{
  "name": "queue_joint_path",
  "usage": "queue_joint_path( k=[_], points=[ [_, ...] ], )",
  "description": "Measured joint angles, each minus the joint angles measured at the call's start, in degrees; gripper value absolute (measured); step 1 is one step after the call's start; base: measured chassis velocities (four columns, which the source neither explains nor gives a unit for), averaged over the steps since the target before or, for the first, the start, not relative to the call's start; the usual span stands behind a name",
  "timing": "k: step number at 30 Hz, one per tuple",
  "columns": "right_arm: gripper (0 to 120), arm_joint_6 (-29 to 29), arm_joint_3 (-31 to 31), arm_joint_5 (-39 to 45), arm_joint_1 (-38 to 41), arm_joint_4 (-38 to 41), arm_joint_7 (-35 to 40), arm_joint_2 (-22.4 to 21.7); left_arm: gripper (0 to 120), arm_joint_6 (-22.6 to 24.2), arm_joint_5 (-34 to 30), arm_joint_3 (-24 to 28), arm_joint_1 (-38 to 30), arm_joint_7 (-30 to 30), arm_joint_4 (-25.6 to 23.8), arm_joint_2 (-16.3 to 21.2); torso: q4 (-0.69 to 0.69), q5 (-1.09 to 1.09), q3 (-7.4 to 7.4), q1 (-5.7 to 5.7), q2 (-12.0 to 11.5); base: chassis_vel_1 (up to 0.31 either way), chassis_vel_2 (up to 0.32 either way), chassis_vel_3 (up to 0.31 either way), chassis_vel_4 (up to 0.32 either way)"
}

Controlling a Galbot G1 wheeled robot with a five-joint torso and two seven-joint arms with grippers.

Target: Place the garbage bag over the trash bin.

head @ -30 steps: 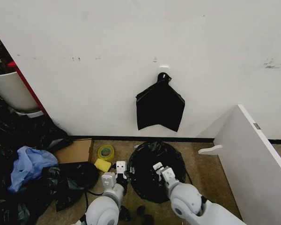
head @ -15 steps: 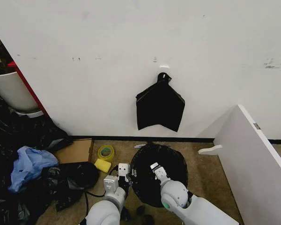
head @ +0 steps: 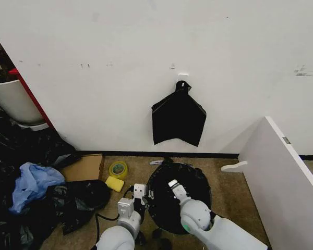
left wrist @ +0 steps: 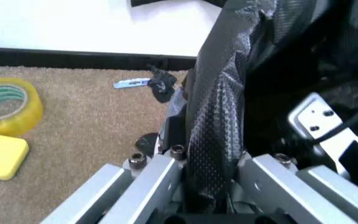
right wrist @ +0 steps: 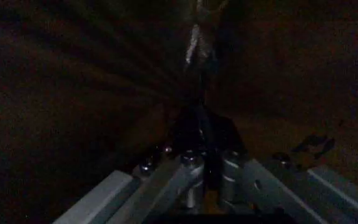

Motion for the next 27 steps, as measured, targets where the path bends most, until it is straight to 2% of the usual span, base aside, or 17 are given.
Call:
queue_joint_path(
  k=[3,8,13,17,22,25,26,27],
  points=[
    [0,0.0,-1.0,1.0,-0.3,1.4,0.2,0.0,1,0.0,0.1,0.1,-0.1,0.0,0.0,0.0,0.00,-0.01,0.00,0.00,0.0,0.000,0.000,0.000,0.000],
    [0,0.0,-1.9,1.2,1.5,0.1,0.2,2.6,1,-0.1,0.5,0.5,0.5,0.3,-0.4,0.0,0.02,0.01,0.00,0.00,0.0,0.000,0.000,0.000,0.000],
    [0,0.0,-1.1,1.8,2.4,-0.4,0.4,1.6,1,-0.2,0.8,0.1,0.8,0.3,-0.6,0.1,0.02,0.00,0.00,0.00,0.0,0.000,0.000,0.000,0.000],
    [0,0.0,-1.0,3.7,1.3,4.6,0.5,0.1,1,0.1,-0.9,-0.4,0.2,-1.0,0.1,-0.5,0.01,0.00,0.00,0.00,0.0,0.000,0.000,0.000,0.000],
    [0,0.1,-1.2,4.1,-0.6,13.7,-0.5,-1.0,1,3.2,-8.0,-1.0,-2.4,-5.2,0.5,-2.7,0.00,0.00,0.00,0.00,0.0,0.000,0.000,0.000,0.000],
    [0,0.1,-0.8,4.0,-0.9,14.8,-0.7,-1.4,1,3.7,-9.0,-1.3,-2.7,-5.8,0.9,-2.8,0.00,0.01,0.00,0.00,0.0,0.000,0.000,0.000,0.000],
    [10,0.1,1.2,3.8,-2.1,16.8,-1.5,-2.3,1,4.2,-11.6,-2.5,-3.3,-7.1,1.8,-3.3,0.02,0.02,0.00,0.00,0.0,0.000,0.000,0.000,0.000],
    [13,0.1,2.5,4.0,-2.8,17.9,-1.9,-2.6,1,4.4,-12.9,-3.0,-3.5,-7.6,2.2,-3.5,0.02,0.02,0.01,0.00,0.0,0.000,0.000,0.000,0.000]
  ],
)
